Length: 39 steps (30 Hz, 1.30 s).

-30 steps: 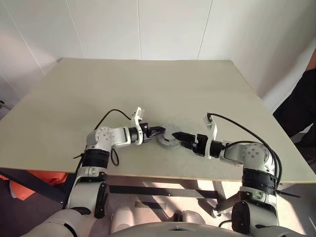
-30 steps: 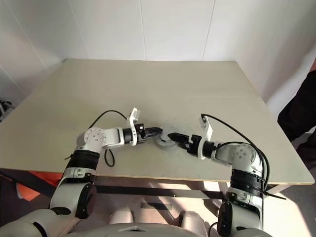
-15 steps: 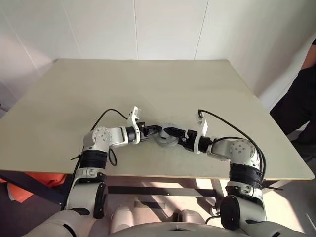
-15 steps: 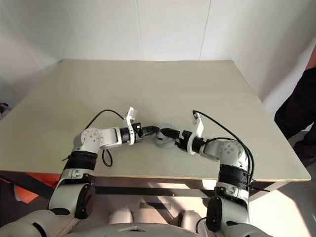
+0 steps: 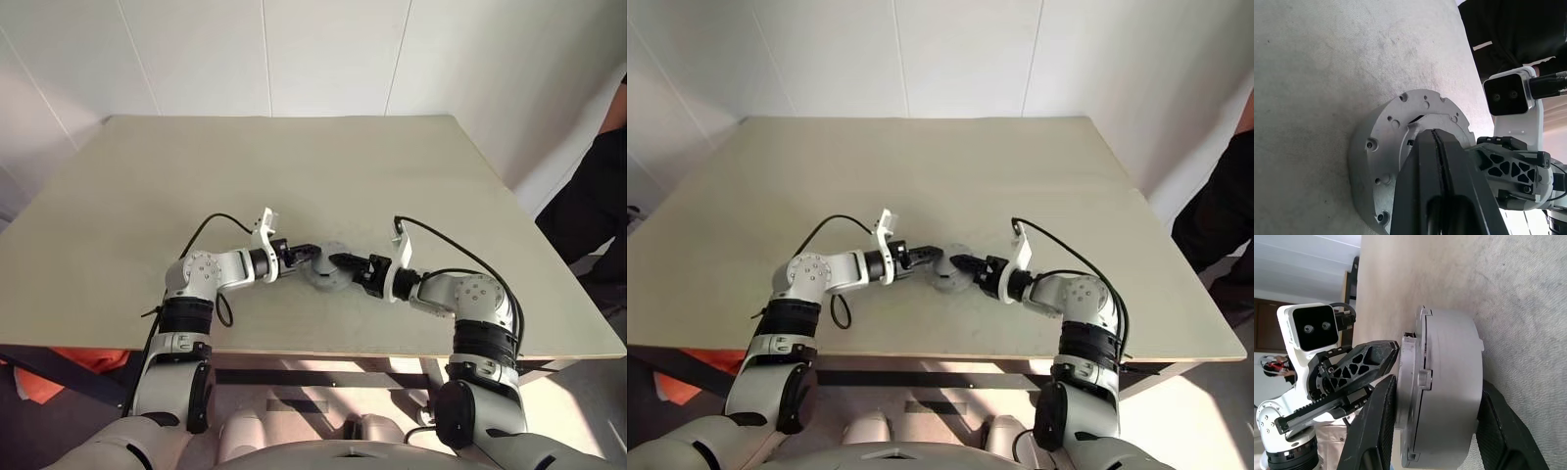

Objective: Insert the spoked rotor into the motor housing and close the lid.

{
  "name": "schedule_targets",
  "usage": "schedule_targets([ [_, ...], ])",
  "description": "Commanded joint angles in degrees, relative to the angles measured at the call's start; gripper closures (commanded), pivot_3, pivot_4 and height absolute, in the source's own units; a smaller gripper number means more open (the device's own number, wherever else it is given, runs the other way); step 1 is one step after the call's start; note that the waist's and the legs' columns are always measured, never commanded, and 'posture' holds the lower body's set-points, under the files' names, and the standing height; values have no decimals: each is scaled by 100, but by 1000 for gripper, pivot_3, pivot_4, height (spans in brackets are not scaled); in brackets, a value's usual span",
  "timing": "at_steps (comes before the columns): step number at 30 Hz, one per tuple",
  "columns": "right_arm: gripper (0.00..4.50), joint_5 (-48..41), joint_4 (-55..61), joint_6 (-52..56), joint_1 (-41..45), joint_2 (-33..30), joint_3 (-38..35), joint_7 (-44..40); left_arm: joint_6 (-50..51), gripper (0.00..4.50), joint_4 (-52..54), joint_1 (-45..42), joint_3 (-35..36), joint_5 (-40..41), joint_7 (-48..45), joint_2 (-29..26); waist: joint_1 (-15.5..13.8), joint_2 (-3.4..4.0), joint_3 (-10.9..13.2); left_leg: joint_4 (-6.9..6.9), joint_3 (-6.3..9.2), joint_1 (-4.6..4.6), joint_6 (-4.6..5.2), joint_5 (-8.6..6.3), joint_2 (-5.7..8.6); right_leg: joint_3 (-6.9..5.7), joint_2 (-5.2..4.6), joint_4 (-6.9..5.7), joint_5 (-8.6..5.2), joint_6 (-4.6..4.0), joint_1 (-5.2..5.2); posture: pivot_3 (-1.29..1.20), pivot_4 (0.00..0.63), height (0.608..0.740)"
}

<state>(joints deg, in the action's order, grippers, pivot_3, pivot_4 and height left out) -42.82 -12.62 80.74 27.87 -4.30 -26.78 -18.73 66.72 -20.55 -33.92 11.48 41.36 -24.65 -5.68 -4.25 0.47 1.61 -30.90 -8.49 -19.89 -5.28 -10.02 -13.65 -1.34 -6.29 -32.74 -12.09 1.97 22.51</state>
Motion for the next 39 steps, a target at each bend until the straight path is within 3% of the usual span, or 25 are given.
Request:
schedule_targets([
  [1, 2341, -108, -140, -186, 375, 144, -176, 216, -352, 4500, -114, 155, 149, -156, 114, 8, 8, 2, 1, 3, -1, -2, -6, 3, 0, 1, 1, -2, 2, -3, 5, 0, 0, 740],
  [8, 2341, -510, -534, -491, 839, 467, -989, 653, -767, 4500, 174, 212, 1180, 476, 61, -105, -20, 21, 56, 23, -1, -44, -23, 14, -11, -11, 13, -23, 78, -86, 81, 0, 0, 740],
  [17, 2341, -735, -729, -597, 1117, 605, -1263, 1074, -702, 4500, 445, 478, 1456, 707, 286, -82, -118, 21, 72, 21, -2, -72, -7, 5, -11, -14, 12, -17, 88, -69, 93, 0, 0, 740],
  [23, 2341, -1552, -913, -726, 1752, 891, -1991, 1792, -407, 4500, 810, 657, 1719, 1305, 486, 169, -128, 21, 118, -17, -2, -76, -7, 5, -11, -10, 8, -39, 80, -84, 94, 0, 0, 740],
  [30, 2341, -2345, -760, -849, 2182, 1163, -2003, 2452, -464, 4500, 1207, 966, 1917, 1770, 752, 341, -135, 21, 119, -32, -1, -68, -9, 6, -13, -7, 8, -66, 83, -78, 93, 0, 0, 740],
  [33, 2341, -2577, -787, -926, 2231, 1166, -1894, 2624, -532, 3931, 1291, 1093, 2047, 2005, 809, 393, -142, 20, 120, -35, 1, -74, -9, 6, -13, -9, 9, -67, 90, -65, 94, 0, 0, 740],
  [39, 2341, -2722, -982, -1013, 2259, 1027, -1671, 2735, -403, 1791, 1490, 1272, 2079, 2628, 774, 400, -143, 18, 121, -45, 1, -73, -9, 6, -13, -7, 8, -80, 92, -63, 94, 0, 0, 740],
])
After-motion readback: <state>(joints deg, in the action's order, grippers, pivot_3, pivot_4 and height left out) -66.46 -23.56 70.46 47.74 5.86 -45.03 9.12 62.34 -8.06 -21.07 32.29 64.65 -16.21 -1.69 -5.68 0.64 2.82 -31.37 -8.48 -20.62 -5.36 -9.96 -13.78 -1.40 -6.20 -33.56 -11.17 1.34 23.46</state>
